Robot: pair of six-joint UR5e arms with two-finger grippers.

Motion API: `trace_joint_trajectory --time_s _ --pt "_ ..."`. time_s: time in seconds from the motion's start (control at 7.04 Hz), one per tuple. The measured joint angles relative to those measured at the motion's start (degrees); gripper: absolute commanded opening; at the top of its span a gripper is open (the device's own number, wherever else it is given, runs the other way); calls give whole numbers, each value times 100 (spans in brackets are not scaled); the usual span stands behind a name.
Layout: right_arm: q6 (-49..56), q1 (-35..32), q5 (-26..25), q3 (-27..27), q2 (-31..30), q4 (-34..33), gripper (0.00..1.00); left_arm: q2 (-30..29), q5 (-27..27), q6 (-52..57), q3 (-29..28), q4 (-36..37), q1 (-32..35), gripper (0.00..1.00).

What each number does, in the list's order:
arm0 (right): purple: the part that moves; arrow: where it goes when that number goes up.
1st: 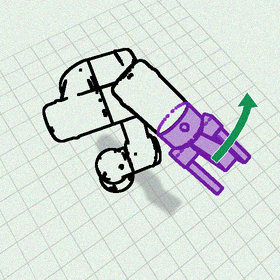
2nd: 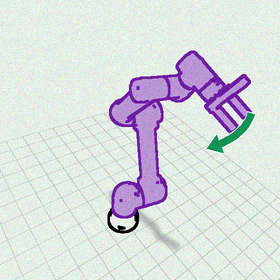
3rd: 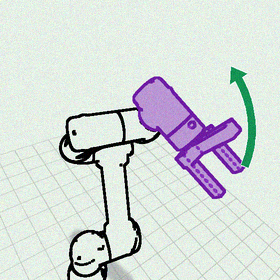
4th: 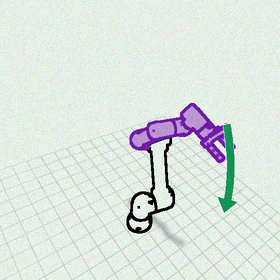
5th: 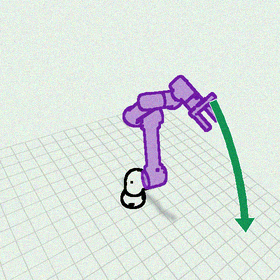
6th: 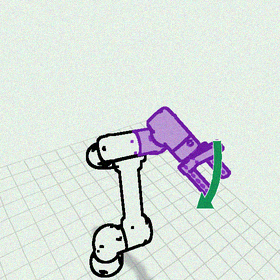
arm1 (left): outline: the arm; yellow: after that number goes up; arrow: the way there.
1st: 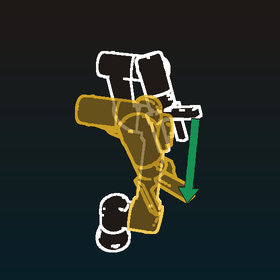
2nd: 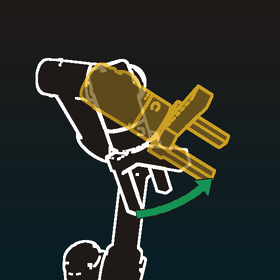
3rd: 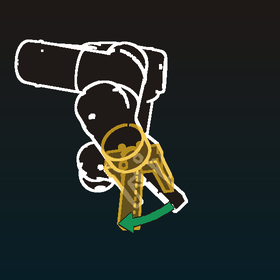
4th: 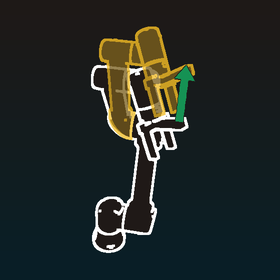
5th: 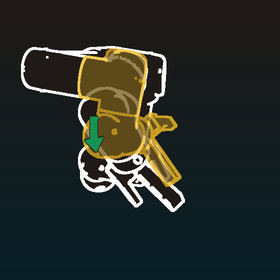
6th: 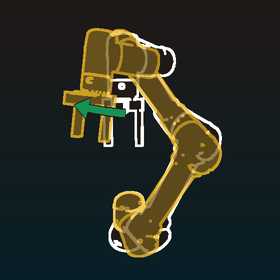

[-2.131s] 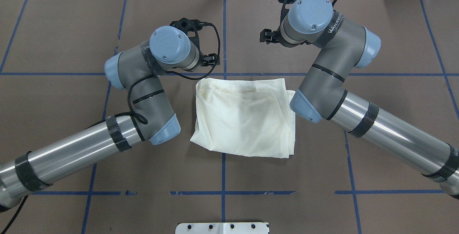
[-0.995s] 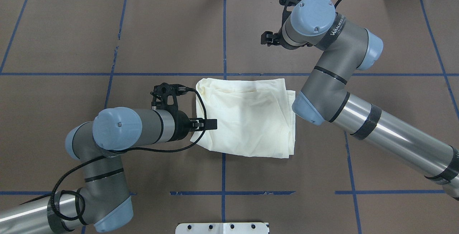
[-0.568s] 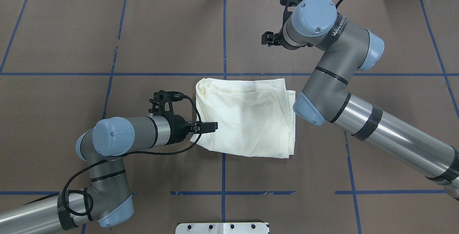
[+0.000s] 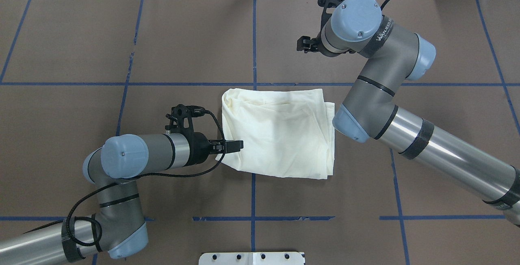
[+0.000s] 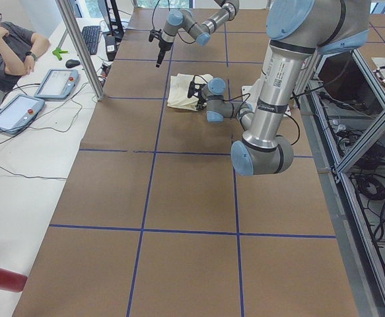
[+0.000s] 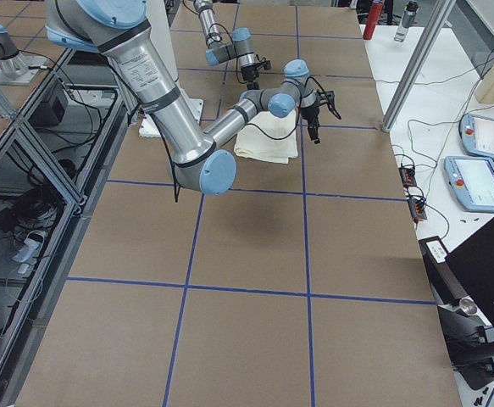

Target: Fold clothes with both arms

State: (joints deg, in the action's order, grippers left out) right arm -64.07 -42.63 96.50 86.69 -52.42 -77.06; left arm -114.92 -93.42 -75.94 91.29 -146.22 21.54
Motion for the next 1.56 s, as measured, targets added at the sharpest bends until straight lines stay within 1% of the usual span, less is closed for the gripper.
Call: trace_joint_trajectory --time_s 0.14,0.28,0.43,0.57,0.71,0.85,0.99,1.28,1.42,1.56 --pt "0 0 0 3 -16 4 100 0 7 -3 -1 -13 -33 79" --pt "0 0 0 5 -26 6 100 1 13 -8 -3 -27 -92 73" --pt "0 0 -2 6 -38 7 100 6 15 -18 -5 -55 -182 59" --pt "0 0 -6 9 -58 7 100 10 18 -23 -1 -82 -248 39" --pt "0 0 -8 21 -71 7 100 48 22 -21 5 -96 -282 26" --pt "0 0 -8 45 -88 7 100 148 27 -12 22 -114 -299 8" --pt "0 0 -9 75 -120 7 100 273 29 -5 49 -155 -308 0" --pt "0 0 -9 113 -164 7 100 384 26 0 72 -251 -316 0" --pt "0 0 -9 117 -169 7 100 395 26 0 77 -267 -317 42" --pt "0 0 -7 119 -169 7 100 405 17 0 115 -270 -316 98"
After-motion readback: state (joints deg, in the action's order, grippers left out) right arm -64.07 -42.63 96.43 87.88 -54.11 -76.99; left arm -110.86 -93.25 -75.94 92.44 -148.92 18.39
